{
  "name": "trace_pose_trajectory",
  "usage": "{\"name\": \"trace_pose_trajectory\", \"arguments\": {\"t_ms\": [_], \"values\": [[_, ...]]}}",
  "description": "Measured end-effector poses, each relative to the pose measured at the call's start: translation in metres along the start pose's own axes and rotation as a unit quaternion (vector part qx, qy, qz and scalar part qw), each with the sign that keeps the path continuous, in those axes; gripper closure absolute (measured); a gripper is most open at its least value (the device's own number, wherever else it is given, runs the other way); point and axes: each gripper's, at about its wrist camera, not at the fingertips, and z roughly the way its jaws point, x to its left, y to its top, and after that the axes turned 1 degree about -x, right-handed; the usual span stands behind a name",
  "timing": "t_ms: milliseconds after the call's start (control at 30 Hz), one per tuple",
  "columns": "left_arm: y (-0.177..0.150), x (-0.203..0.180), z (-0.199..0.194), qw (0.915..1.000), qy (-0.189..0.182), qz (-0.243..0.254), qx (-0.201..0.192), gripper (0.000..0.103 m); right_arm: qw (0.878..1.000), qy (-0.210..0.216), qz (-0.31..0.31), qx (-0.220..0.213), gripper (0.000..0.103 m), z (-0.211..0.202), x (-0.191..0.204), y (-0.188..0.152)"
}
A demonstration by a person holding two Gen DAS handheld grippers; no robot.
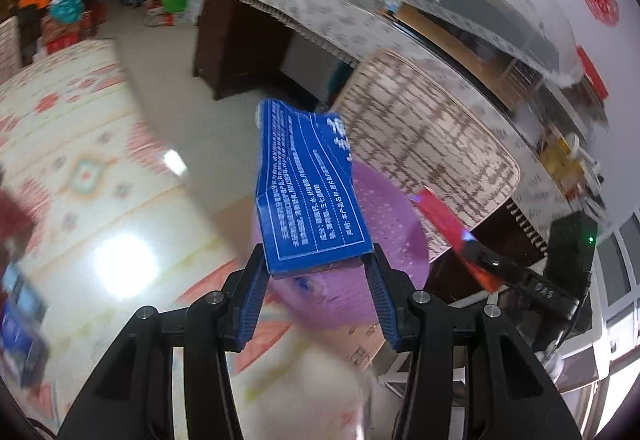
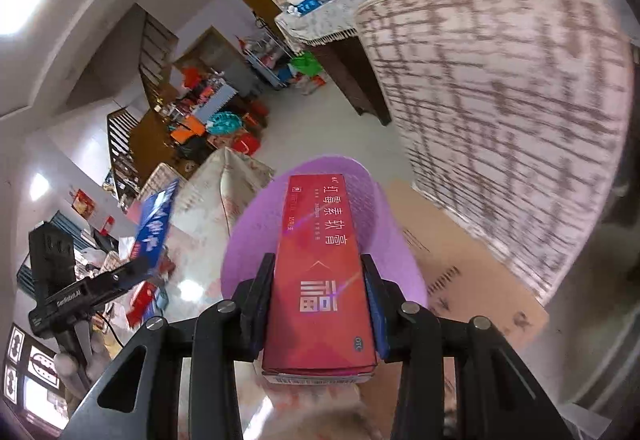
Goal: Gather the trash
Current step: 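Carry both boxes over the pink basket and open both tools to drop them, then return to the table and grasp the red-and-white spiral box with the left tool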
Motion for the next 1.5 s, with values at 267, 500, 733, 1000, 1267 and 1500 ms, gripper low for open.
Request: {"name": "trace_pose_trajectory", "arguments": {"t_ms": [267,500,733,1000,1267,1500], "values": [[0.011,-0.014,0.024,0.9997,0.018,0.017,0.005,0.031,1.0,-0.002,-0.007,-0.024,0.035,0.025,0.011,0.007],[-0.023,0.014,-0.011,0.9983,0.057,-0.004,-0.007,0.03,0.998,-0.011,-0.056,-0.031,0.032,0.026,0.04,-0.006],[-0.063,0.067,-0.06,0.9943,0.086,-0.059,-0.026,0.03,0.994,0.043,-0.103,-0.005,0.016,0.051,0.105,-0.037],[-0.078,0.157,-0.131,0.9737,0.203,-0.088,-0.053,0.024,0.984,0.115,-0.111,0.081,0.016,0.116,0.172,-0.085],[-0.033,0.258,-0.143,0.959,0.276,-0.058,-0.023,0.021,0.979,0.136,-0.092,0.121,0.016,0.171,0.207,-0.116],[-0.02,0.304,-0.106,0.9705,0.232,-0.05,0.043,0.021,0.98,0.114,-0.095,0.133,0.016,0.182,0.211,-0.12]]}}
